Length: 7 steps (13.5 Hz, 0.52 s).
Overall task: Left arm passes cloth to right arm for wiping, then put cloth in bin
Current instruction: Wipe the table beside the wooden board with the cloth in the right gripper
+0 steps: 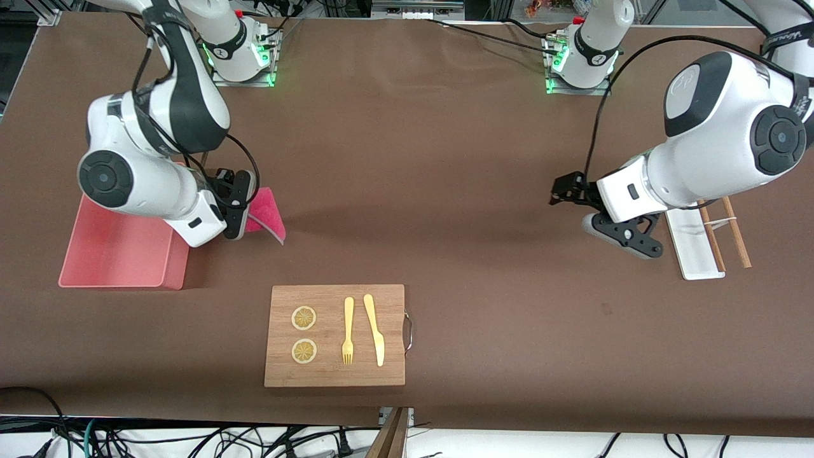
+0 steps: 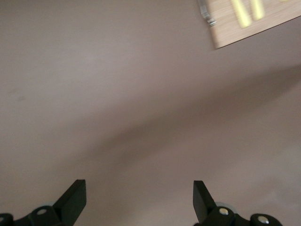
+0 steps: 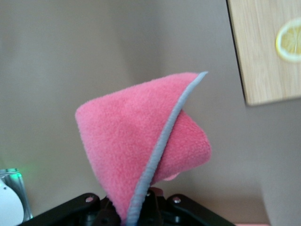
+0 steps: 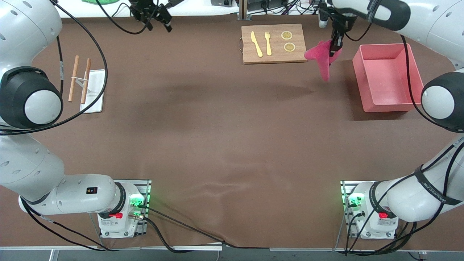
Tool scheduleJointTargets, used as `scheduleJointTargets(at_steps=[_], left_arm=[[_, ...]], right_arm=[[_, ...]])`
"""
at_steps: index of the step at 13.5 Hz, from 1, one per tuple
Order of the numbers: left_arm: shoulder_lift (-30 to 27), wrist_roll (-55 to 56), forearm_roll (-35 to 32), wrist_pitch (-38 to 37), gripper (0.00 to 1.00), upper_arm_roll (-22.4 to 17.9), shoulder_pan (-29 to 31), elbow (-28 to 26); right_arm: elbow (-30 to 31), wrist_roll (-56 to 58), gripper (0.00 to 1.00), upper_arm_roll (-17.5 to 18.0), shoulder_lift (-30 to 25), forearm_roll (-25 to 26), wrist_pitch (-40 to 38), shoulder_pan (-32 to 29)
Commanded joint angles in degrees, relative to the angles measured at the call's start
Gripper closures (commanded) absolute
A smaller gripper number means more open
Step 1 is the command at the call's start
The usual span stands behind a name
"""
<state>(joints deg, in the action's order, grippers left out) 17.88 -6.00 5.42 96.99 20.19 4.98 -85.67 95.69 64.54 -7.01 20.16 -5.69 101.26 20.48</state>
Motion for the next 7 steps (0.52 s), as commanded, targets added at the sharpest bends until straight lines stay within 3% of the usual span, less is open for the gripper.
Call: scheduleJointTargets(at_steps=[1,3,5,7], left_arm=[[-0.74,-0.5,-9.33,-2.95,0.0,0.37,2.58,1.99],[-0.31,0.2,-16.55,-2.42,0.0,0.29,2.23,3.4],[-3.27,1.07,-19.12,0.12,0.0,-2.51,-0.39,1.83],[-10.55,0.91,-14.33,2.4,0.0,-10.49,-2.94,-6.14]], right_arm=[[5.72,-5.2,1.0,0.6,-0.3,3.49,5.95,-0.53],[7.66,-5.57,1.0,0.51,0.4,5.07,9.03,-1.67],[7.76,-5.83,1.0,0.42,2.33,6.04,10.18,-1.93],[7.76,-8.19,1.0,0.51,4.79,6.04,12.55,-1.67]])
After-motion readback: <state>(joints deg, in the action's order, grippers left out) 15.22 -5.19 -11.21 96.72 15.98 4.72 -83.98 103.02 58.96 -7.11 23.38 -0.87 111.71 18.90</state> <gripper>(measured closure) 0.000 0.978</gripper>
